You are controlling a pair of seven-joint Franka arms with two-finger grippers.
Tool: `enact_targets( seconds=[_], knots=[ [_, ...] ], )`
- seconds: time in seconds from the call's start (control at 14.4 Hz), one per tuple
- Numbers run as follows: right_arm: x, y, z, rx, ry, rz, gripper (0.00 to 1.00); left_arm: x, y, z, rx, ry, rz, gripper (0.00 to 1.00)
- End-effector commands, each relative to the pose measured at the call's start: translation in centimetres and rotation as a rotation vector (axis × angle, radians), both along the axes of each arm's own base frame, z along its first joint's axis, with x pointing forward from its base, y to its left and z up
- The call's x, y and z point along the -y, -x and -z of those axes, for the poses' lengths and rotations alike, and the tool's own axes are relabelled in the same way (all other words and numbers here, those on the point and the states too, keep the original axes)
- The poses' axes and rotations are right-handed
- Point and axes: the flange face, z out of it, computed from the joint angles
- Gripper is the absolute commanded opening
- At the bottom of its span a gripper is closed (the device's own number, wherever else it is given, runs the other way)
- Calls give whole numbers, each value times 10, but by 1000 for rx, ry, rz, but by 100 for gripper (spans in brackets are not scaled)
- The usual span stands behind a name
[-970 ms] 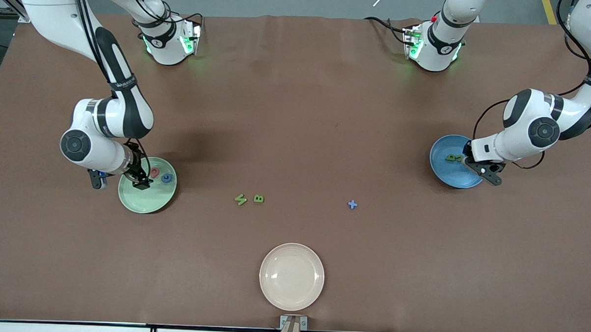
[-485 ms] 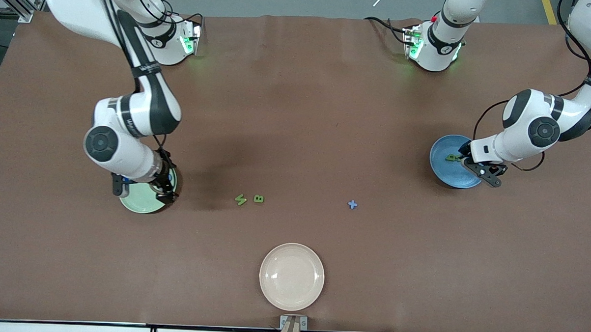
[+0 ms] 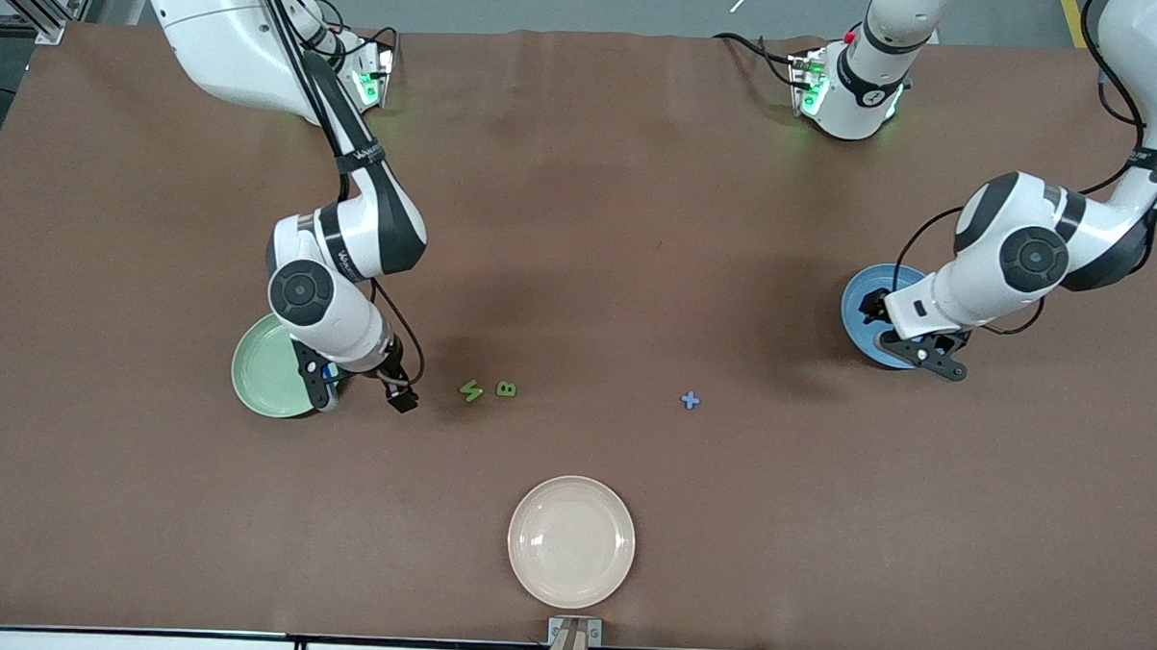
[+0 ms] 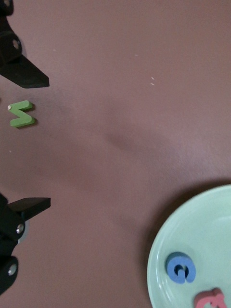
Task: Sort upper and lower case letters into plates
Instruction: 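Move the right gripper to green N while the left gripper reaches blue x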
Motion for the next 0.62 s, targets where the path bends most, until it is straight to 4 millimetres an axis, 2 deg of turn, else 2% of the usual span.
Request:
enact_targets(
  seconds=[0.0, 0.14, 0.28, 0.55],
  knots=[
    [-10, 1, -1, 12, 2, -106, 100, 55, -13, -16, 15, 21, -133, 99],
    [-24, 6, 10, 2, 13, -159, 100, 88, -20, -17, 18, 49, -193, 99],
    [-35, 2, 24, -5, 18, -158, 100, 120, -28, -11, 18, 52, -261, 99],
    [-48, -10, 41, -6, 22, -129, 100, 180, -39, 21, 27, -12, -370, 99]
  ],
)
